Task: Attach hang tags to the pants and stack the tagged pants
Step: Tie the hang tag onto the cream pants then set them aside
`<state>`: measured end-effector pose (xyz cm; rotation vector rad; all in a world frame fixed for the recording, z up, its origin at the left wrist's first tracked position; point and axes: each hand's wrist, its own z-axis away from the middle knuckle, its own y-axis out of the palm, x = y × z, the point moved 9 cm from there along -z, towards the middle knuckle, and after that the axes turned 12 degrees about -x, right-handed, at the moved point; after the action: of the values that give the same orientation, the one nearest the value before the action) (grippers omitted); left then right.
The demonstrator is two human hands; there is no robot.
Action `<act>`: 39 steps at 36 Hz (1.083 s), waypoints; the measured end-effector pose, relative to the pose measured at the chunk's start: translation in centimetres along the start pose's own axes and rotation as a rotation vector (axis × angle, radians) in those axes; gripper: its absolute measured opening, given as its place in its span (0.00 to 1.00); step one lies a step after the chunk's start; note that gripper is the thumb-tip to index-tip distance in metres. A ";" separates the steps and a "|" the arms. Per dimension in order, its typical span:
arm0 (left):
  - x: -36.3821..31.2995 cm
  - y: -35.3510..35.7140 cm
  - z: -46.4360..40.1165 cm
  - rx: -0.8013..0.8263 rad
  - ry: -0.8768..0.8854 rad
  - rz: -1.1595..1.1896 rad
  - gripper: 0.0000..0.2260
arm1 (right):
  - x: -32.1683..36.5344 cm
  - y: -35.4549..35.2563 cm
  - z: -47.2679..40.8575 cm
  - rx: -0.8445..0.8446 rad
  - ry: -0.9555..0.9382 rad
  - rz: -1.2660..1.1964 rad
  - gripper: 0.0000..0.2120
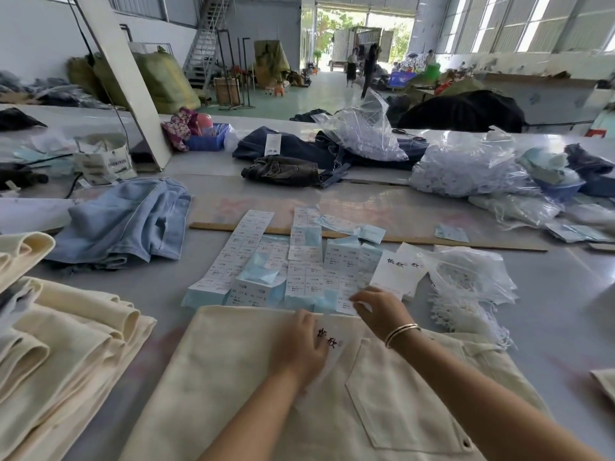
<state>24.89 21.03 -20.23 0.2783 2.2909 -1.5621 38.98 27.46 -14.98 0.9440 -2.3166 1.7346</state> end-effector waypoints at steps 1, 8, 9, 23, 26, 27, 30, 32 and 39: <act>-0.4 0.3 0.3 -0.008 0.054 -0.046 0.16 | -0.3 1.1 -0.2 0.053 -0.004 0.041 0.11; -1.6 0.1 0.6 -0.062 0.196 -0.019 0.23 | -0.6 5.1 -1.1 0.206 0.017 0.148 0.14; -1.7 0.4 0.6 -0.025 0.206 -0.012 0.24 | -0.7 5.4 -1.0 0.218 0.016 0.164 0.14; -1.3 1.7 0.3 0.034 0.189 -0.008 0.28 | -0.8 5.1 -1.5 0.118 0.025 0.300 0.14; -2.1 -0.4 0.4 -0.126 0.231 0.018 0.20 | -1.3 4.8 -1.8 0.083 0.128 0.223 0.10; -2.2 -0.7 0.5 -0.157 0.243 0.007 0.17 | -1.6 4.8 -2.0 0.088 0.161 0.187 0.10; -2.0 -0.3 0.5 -0.152 0.234 0.002 0.15 | -2.4 5.3 -2.5 0.152 0.258 0.005 0.08; -1.8 0.1 0.4 -0.136 0.226 0.010 0.17 | -2.9 5.4 -2.7 0.179 0.332 -0.115 0.08; -1.0 1.8 0.3 0.057 0.161 0.012 0.24 | -5.2 2.9 -3.6 -0.075 0.636 -0.560 0.05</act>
<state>26.53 21.49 -21.49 0.4473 2.3617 -1.6551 40.60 33.34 -18.37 0.7715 -1.5217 1.4198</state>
